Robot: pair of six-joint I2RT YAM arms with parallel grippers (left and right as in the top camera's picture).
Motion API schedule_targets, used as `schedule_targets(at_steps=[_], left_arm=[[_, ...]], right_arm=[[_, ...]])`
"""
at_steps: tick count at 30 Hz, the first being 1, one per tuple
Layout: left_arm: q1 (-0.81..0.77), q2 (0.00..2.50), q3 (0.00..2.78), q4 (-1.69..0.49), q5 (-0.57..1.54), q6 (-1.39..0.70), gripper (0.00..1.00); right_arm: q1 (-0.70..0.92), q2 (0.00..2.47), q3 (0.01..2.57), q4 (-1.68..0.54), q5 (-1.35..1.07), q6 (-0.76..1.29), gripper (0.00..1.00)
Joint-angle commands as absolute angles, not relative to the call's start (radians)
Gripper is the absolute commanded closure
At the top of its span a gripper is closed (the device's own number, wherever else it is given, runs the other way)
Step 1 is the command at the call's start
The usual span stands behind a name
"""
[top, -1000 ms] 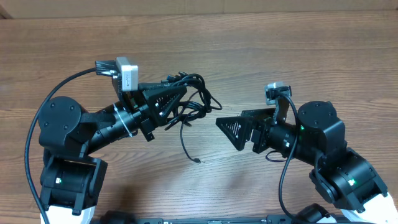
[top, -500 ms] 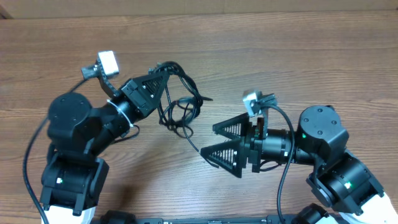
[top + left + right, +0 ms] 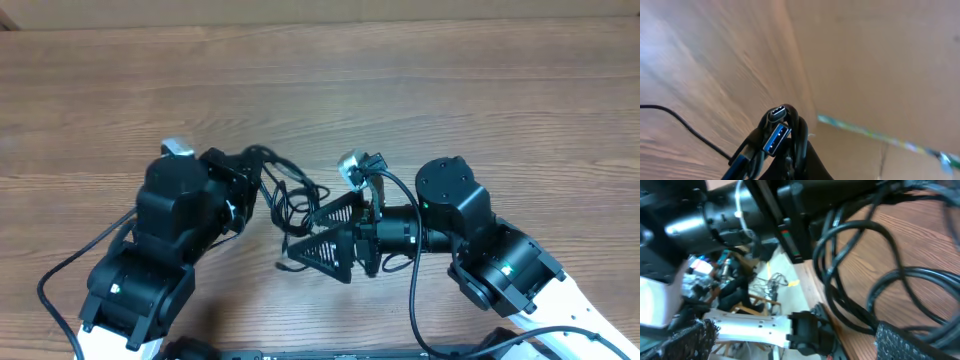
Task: Untangle cables
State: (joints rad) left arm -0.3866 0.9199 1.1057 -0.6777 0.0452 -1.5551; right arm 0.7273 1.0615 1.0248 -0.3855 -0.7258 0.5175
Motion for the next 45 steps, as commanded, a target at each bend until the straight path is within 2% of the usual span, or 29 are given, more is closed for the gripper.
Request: schedule_targets(at_steps=[1,11,14,20,25,36,37,38,40,42,45], left_arm=[[-0.393,0.935,1.123,-0.715,-0.036,-1.632,0.96],[-0.393,1.028,1.123,-0.759,0.049,-1.759,0.96],[-0.393,1.036,1.123,-0.758,0.112,-1.763,0.96],[-0.394,1.036,1.123,-0.759,0.209,-1.789,0.96],[-0.394,1.036,1.123,-0.760,0.211,-1.788,0.96],[-0.394,1.036,1.123,-0.759,0.332,-1.788,0.96],[-0.394,1.036,1.123,-0.759,0.333,-1.788,0.96],[-0.394,1.036,1.123,-0.759,0.330,-1.788,0.96],[-0.393,1.036,1.123,-0.759,0.303,-1.788,0.96],[-0.393,1.036,1.123,-0.759,0.261,-1.788,0.96],[-0.393,1.036,1.123,-0.761,0.194,-1.787,0.96]], right_arm=[[0.731,1.056,1.034,-0.400,-0.645,0.488,0.00],[0.843,1.056,1.034,-0.376,-0.646,0.392,0.00],[0.846,1.057,1.034,-0.406,-0.523,0.391,0.00],[0.846,1.116,1.034,-0.406,-0.509,0.392,0.00],[0.846,1.151,1.034,-0.405,-0.514,0.395,0.02],[0.846,1.156,1.034,-0.396,-0.348,0.390,0.02],[0.846,1.156,1.034,-0.397,-0.349,0.385,0.04],[0.846,1.156,1.034,-0.400,-0.350,0.377,0.11],[0.846,1.156,1.034,-0.410,-0.373,0.358,0.45],[0.846,1.156,1.034,-0.415,-0.386,0.358,0.69],[0.846,1.156,1.034,-0.418,-0.385,0.358,0.70]])
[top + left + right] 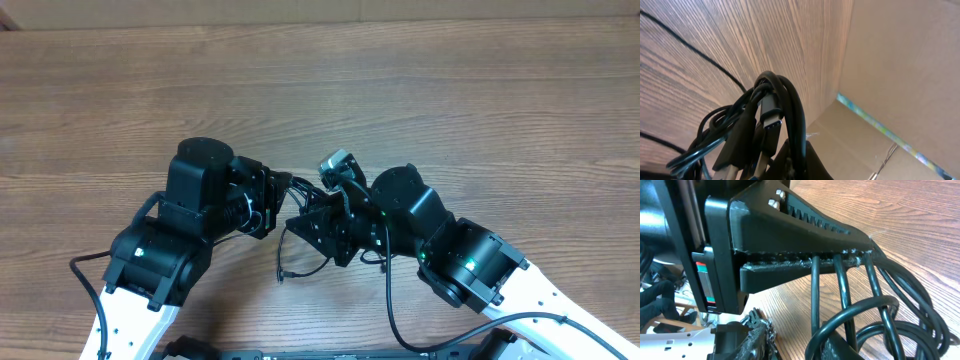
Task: Untangle cables
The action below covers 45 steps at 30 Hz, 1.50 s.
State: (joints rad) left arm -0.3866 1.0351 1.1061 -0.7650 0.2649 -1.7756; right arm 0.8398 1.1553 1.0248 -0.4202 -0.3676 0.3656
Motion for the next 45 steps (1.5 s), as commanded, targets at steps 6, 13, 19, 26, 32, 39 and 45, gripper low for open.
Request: schedule_targets(at_steps=[6,13,19,26,32,39,45], left_arm=[[-0.391,1.036,1.123,-0.763,0.165,-1.787,0.96],[-0.392,1.036,1.123,-0.761,0.191,-1.785,0.96],[-0.391,1.035,1.123,-0.755,0.236,-1.785,0.96],[-0.391,1.018,1.123,-0.755,0.193,-1.796,0.96],[-0.392,1.018,1.123,-0.754,0.223,-1.797,0.96],[-0.393,1.019,1.123,-0.752,0.331,-1.796,0.96],[-0.393,1.019,1.123,-0.751,0.391,-1.795,0.96]], right_arm=[[0.832,1.156,1.034,-0.415,-0.382,0.358,0.61],[0.824,1.156,1.034,-0.321,-0.465,0.362,0.67],[0.824,1.157,1.034,-0.385,-0.442,0.361,0.68],[0.823,1.157,1.034,-0.511,-0.340,0.362,0.69],[0.823,1.157,1.034,-0.514,-0.310,0.362,0.67],[0.823,1.159,1.034,-0.480,-0.297,0.361,0.65],[0.823,1.196,1.034,-0.477,-0.186,0.361,0.64]])
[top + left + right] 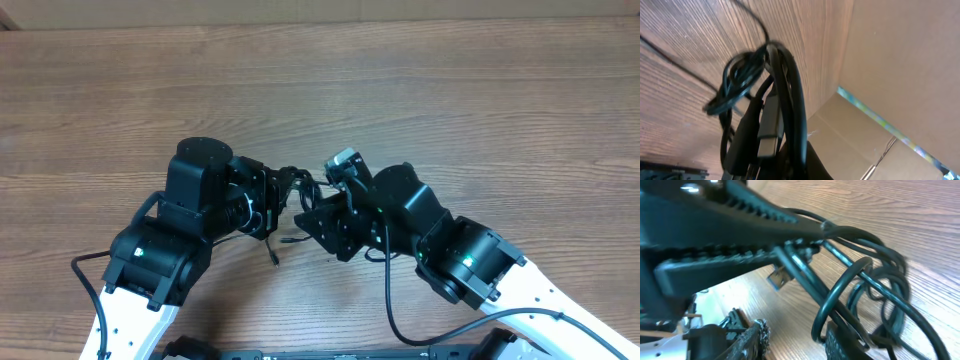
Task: Untangle cables
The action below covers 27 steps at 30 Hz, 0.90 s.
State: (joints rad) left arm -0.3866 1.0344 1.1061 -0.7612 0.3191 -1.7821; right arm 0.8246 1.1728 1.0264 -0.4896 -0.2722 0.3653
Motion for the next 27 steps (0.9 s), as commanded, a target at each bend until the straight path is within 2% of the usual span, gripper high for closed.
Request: schedule_targets(at_steps=[1,3,4,5,6,7,12,19,23,27], left_arm=[[-0.393,1.019,1.123,-0.752,0.393,-1.795,0.96],[-0.393,1.019,1.123,-0.751,0.406,-1.795,0.96],[-0.393,1.019,1.123,-0.751,0.413,-1.795,0.96],[-0.393,1.019,1.123,-0.751,0.412,-1.795,0.96],[-0.393,1.019,1.123,-0.752,0.412,-1.795,0.96],[-0.393,1.019,1.123,-0.752,0.412,-1.795,0.96],[-0.393,1.019,1.123,-0.755,0.375,-1.791,0.96],[-0.393,1.019,1.123,-0.788,0.104,-1.694,0.96],[-0.393,1.019,1.123,-0.790,0.093,-1.652,0.96],[-0.393,1.021,1.123,-0.790,0.093,-1.652,0.96]], right_arm=[[0.823,1.199,1.034,-0.476,-0.167,0.361,0.64],[0.823,1.209,1.034,-0.477,-0.100,0.357,0.65],[0.823,1.212,1.034,-0.476,-0.080,0.357,0.69],[0.823,1.213,1.034,-0.473,-0.075,0.357,0.78],[0.823,1.213,1.034,-0.466,-0.077,0.358,0.94],[0.823,1.213,1.034,-0.454,-0.097,0.358,0.96],[0.823,1.213,1.034,-0.424,-0.256,0.344,0.96],[0.823,1.190,1.034,-0.360,-0.710,0.156,0.96],[0.823,1.189,1.034,-0.220,-0.962,0.147,0.96],[0.823,1.189,1.034,-0.135,-1.089,0.154,0.96]])
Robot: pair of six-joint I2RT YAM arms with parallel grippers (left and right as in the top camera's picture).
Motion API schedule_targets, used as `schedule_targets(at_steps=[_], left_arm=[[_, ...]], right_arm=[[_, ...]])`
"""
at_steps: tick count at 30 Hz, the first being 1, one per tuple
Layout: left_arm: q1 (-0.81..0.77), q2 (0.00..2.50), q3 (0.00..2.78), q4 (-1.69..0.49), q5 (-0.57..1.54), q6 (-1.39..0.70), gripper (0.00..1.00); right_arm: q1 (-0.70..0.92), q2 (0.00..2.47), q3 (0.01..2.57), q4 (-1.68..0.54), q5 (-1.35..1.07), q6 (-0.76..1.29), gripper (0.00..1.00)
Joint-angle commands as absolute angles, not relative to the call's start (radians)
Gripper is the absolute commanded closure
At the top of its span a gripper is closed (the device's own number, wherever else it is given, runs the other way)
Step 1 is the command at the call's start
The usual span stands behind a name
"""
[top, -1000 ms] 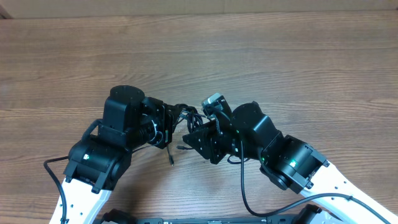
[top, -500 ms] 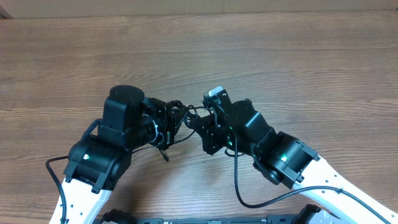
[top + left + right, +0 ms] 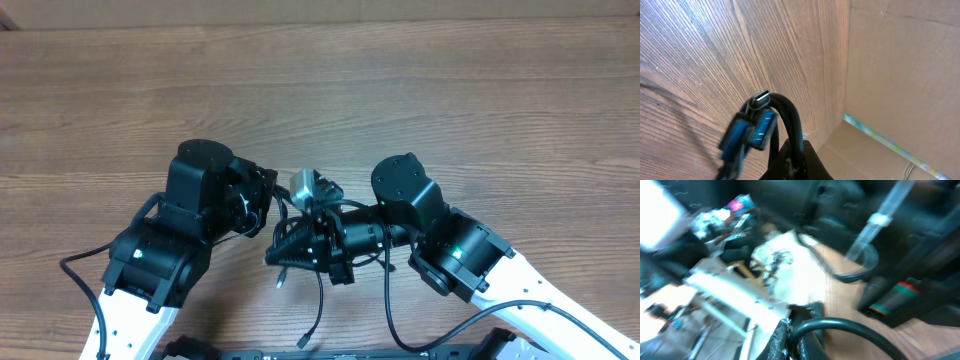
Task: Untangle cables
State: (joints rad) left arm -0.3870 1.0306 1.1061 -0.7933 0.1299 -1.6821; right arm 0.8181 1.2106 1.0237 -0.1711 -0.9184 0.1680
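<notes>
Black cables (image 3: 300, 222) hang between my two grippers near the table's front middle. My left gripper (image 3: 263, 206) is shut on a folded black cable loop (image 3: 788, 120). A silver USB-C plug (image 3: 759, 99) and blue USB plugs (image 3: 752, 131) stick up beside that loop. My right gripper (image 3: 286, 252) points left, just below the left one, and is shut on one black cable (image 3: 840, 328). In the right wrist view, which is blurred, the right gripper (image 3: 792, 332) pinches this strand. A loose cable end (image 3: 316, 318) trails toward the front edge.
The wooden table (image 3: 420, 90) stretches away behind both arms. A cardboard wall (image 3: 900, 65) stands at its far edge. Past the front edge the right wrist view shows the robot's white frame (image 3: 725, 292) and floor clutter.
My right gripper was open among the cable loops next to the left gripper. It is now shut on one black strand, turned to point left. Fewer strands show at the left gripper.
At first my left gripper held the tangled bundle, and the right stood open a little to its right. Then the right's open fingers were among the strands against the left gripper, and stayed so. Now each gripper grips cable, and a loose end trails forward.
</notes>
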Motion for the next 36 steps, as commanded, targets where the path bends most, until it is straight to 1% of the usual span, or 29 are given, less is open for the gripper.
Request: schedule_targets(at_steps=[1,5,10,15,18,20,23,25,27,29,31,34,36], left_arm=[[-0.393,1.021,1.123,-0.791,0.093,-1.652,0.96],[-0.393,1.026,1.123,-0.844,0.019,-1.645,0.96],[-0.393,1.028,1.123,-0.894,-0.097,-1.621,0.96],[-0.393,1.068,1.123,-0.894,-0.101,-1.481,0.96],[-0.393,1.093,1.123,-0.897,-0.082,-1.461,0.96],[-0.393,1.096,1.123,-0.897,-0.073,-1.448,0.96],[-0.392,1.081,1.123,-0.889,-0.068,-1.378,0.84],[-0.391,1.062,1.123,-0.875,-0.068,-1.341,0.79],[-0.391,1.026,1.123,-0.828,-0.050,-1.228,0.68],[-0.391,0.988,1.123,-0.783,-0.040,-1.119,0.61],[-0.391,0.952,1.123,-0.756,-0.025,-1.079,0.59],[-0.392,0.918,1.123,-0.743,-0.020,-1.076,0.59],[-0.392,0.902,1.123,-0.743,0.030,-1.057,0.63]], right_arm=[[0.823,1.189,1.034,-0.128,-1.094,0.155,0.96],[0.823,1.189,1.034,-0.045,-1.185,0.156,0.96],[0.823,1.189,1.034,0.029,-1.237,0.165,0.96],[0.823,1.189,1.034,0.104,-1.252,0.186,0.96],[0.817,1.190,1.034,0.110,-1.252,0.187,0.96],[0.782,1.190,1.034,0.102,-1.250,0.240,0.96],[0.688,1.190,1.034,0.053,-1.215,0.338,0.96],[0.636,1.190,1.034,0.018,-1.206,0.362,0.96],[0.597,1.190,1.034,-0.004,-1.206,0.375,0.96],[0.556,1.190,1.034,-0.018,-1.198,0.406,0.96],[0.543,1.190,1.034,-0.017,-1.190,0.421,0.96],[0.543,1.190,1.034,-0.017,-1.185,0.420,0.96],[0.543,1.190,1.034,-0.017,-1.146,0.439,0.96]])
